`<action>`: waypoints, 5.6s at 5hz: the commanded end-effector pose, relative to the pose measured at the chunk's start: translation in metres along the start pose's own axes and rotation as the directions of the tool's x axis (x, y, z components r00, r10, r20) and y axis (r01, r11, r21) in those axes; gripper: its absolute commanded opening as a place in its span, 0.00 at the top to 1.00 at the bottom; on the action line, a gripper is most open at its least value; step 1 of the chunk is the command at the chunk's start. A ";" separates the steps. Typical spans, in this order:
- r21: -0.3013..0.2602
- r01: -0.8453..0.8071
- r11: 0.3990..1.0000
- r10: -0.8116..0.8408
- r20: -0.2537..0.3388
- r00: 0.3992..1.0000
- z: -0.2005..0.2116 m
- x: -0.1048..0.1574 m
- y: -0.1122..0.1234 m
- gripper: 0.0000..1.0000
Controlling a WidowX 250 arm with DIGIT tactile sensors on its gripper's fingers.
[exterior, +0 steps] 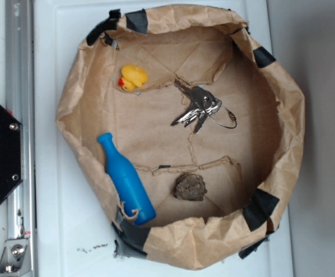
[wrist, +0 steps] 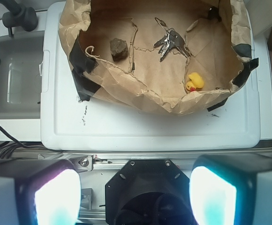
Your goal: Grab the silver keys.
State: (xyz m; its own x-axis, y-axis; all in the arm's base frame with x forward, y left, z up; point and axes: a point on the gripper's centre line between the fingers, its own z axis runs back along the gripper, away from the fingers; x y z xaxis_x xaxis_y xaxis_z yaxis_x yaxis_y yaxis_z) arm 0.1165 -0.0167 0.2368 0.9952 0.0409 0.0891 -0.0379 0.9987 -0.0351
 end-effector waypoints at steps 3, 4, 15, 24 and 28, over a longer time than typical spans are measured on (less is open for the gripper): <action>0.057 0.016 0.998 -0.027 0.201 0.979 -0.021 0.068 0.006 0.00; 0.077 0.133 0.988 -0.146 0.196 0.970 -0.055 0.100 0.032 0.00; 0.178 0.733 0.657 -0.754 0.128 0.644 -0.171 0.172 0.031 0.00; 0.193 0.689 0.699 -0.710 0.069 0.701 -0.188 0.174 0.044 1.00; -0.013 0.666 0.746 -0.665 0.037 0.746 -0.127 0.159 0.048 1.00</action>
State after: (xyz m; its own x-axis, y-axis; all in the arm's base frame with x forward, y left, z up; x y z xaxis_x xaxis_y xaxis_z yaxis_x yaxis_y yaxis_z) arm 0.2771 0.0314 0.1000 0.7582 -0.6472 0.0791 0.6513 0.7574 -0.0459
